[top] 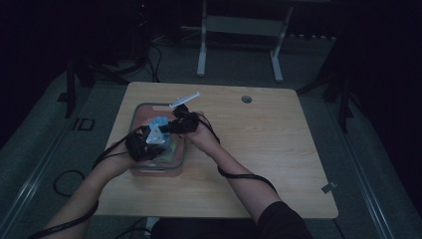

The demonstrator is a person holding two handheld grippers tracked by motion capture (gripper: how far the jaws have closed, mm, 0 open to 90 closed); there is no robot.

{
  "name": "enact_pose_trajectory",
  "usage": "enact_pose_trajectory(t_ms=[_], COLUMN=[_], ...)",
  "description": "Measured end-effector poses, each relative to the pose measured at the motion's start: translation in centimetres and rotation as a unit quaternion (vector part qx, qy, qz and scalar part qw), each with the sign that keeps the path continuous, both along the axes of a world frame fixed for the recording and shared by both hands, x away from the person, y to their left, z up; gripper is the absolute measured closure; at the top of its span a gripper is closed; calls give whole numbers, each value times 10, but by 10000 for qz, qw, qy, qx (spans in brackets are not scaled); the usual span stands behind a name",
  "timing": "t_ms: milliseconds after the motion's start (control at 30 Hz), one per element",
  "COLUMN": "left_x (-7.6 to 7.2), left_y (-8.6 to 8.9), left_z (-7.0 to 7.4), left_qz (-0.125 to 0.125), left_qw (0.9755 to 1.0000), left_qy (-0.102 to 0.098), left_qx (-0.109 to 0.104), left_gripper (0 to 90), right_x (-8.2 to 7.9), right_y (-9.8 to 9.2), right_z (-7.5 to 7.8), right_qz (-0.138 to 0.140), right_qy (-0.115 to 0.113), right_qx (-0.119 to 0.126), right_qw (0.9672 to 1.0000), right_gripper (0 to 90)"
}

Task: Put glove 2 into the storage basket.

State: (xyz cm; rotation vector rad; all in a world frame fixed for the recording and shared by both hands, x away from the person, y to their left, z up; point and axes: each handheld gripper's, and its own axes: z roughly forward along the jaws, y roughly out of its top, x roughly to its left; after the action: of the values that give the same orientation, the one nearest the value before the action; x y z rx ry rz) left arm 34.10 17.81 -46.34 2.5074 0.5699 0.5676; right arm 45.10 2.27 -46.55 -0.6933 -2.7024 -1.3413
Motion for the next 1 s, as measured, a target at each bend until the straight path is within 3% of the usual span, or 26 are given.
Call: enact_pose_trajectory(t_ms=[333,467,700,1000], left_x=[8,13,19,25], left_y=[-2,-3,-4,-6], left_z=[-22,-27,-35,-37], left_qz=[-12,-6,65,104], left_qw=[9997,9995,9990,9977], left_qy=[238,304,444,668], left_qx=[-11,-15,-64,-65], left_gripper=[765,764,761,731], right_x=[4,6,10,14], right_y=[0,-1,1,2], right_z=[-24,-28,-32,-34], right_qz=[-69,-108,-104,-124], right_qy=[172,63,86,216], right_qx=[-156,-279,-498,-515], right_qw=[9997,9995,9987,9984], right_gripper=[764,760,750,665])
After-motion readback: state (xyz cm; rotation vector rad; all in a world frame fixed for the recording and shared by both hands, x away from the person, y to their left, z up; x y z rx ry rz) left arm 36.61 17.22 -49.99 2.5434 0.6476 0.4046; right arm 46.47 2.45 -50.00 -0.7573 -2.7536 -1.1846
